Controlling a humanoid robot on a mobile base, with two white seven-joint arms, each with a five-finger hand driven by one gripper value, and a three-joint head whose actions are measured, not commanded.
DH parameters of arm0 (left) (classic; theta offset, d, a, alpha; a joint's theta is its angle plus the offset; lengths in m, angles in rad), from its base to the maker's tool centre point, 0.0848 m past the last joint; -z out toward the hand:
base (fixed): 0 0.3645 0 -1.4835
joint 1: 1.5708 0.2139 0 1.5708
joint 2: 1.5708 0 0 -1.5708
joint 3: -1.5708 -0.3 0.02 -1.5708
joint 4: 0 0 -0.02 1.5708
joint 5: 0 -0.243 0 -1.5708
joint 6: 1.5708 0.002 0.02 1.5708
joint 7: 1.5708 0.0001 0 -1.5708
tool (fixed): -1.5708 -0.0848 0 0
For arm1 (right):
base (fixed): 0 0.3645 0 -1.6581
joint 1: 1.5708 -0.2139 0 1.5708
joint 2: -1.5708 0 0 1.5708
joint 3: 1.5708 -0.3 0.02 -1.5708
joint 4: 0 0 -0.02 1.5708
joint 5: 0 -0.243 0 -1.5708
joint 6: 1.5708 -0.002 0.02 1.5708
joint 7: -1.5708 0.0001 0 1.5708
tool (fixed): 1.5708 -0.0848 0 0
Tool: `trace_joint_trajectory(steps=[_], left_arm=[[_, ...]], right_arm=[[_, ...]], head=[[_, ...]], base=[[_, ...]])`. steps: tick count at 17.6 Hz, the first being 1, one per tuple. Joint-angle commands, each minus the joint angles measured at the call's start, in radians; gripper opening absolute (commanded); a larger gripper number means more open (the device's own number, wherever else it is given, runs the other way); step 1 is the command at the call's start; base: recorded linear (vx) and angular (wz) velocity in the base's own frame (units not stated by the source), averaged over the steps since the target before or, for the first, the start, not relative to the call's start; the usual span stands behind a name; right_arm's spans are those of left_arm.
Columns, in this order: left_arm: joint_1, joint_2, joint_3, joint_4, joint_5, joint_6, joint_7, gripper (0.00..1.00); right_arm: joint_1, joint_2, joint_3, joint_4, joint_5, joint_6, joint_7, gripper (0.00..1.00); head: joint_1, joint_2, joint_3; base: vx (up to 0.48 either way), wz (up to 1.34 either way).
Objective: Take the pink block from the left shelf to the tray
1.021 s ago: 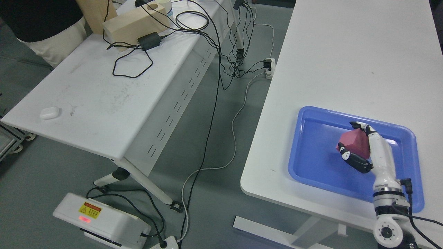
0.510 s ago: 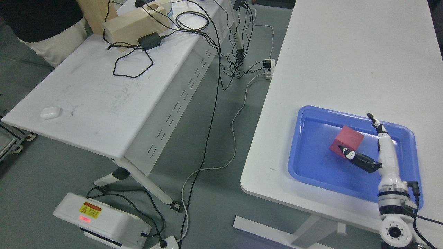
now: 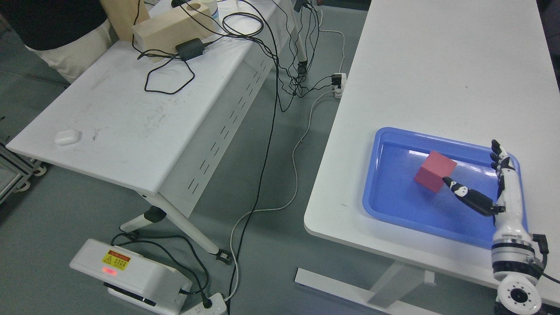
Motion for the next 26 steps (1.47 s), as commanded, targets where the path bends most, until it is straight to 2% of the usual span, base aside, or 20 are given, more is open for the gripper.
trace_joint_trajectory(steps=[1, 26], left_arm=[[0.009, 0.017, 0.0, 0.0, -0.002, -0.001, 0.001, 1.0], [0.009, 0.017, 0.0, 0.0, -0.002, -0.001, 0.001, 1.0]], right_arm=[[-0.007, -0.018, -0.064, 0.001, -0.197, 0.019, -0.002, 1.0], [-0.012, -0.018, -0.062, 0.018, -0.198, 0.019, 0.02, 1.0]], head=[[0.0, 0.0, 0.0], [0.0, 0.0, 0.0]], base=[[-0.085, 0.0], [-0.183, -0.06]])
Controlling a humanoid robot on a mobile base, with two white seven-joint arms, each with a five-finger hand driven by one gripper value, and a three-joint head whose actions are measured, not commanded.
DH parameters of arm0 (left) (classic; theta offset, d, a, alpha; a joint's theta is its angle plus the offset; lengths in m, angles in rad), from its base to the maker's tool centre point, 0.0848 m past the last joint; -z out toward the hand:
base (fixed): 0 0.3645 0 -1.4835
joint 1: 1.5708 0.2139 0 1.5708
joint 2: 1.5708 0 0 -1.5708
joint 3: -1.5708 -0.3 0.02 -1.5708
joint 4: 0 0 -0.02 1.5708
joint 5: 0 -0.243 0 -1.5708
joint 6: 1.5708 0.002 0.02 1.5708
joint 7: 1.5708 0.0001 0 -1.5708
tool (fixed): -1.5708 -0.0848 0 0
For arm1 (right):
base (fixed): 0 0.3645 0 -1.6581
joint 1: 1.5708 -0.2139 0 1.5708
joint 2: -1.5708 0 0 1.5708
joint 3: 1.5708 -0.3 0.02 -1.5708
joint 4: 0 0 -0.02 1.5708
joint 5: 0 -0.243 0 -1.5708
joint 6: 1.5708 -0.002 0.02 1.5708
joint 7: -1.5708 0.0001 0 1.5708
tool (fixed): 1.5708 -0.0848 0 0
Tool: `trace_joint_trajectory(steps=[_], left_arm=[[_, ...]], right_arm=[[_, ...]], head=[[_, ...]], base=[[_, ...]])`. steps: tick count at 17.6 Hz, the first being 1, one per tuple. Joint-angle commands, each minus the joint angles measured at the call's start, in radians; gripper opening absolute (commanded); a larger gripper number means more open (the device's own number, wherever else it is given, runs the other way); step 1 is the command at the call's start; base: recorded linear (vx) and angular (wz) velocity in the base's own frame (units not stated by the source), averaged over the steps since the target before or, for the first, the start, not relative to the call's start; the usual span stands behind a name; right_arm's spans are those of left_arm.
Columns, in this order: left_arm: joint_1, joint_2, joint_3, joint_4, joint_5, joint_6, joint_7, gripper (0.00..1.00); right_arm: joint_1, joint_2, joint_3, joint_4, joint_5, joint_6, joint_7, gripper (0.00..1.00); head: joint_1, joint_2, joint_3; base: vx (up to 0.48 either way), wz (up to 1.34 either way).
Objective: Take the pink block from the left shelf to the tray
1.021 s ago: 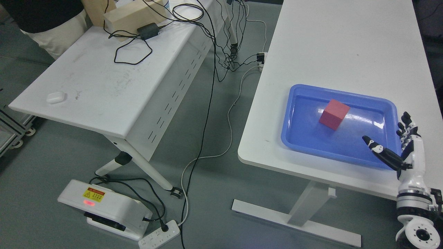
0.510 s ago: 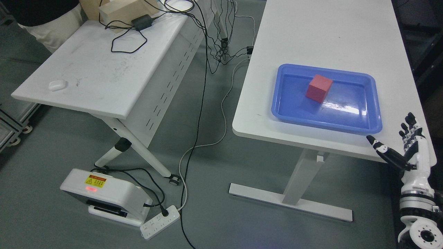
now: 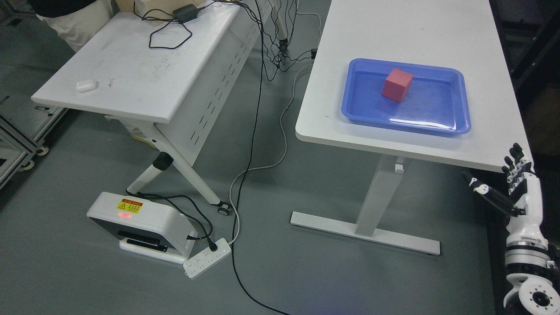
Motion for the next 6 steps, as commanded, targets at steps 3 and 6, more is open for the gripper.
trace_joint_trajectory(steps=[3, 6], left_arm=[[0.009, 0.017, 0.0, 0.0, -0.002, -0.001, 0.001, 1.0], [0.009, 0.017, 0.0, 0.0, -0.002, -0.001, 0.001, 1.0]], right_arm=[[-0.003, -0.018, -0.004, 0.008, -0.001, 0.0, 0.0, 1.0], [-0.003, -0.018, -0.002, 0.008, -0.001, 0.0, 0.002, 1.0]], head=[[0.0, 0.0, 0.0], [0.0, 0.0, 0.0]], base=[[-0.234, -0.08], [-0.256, -0.1]])
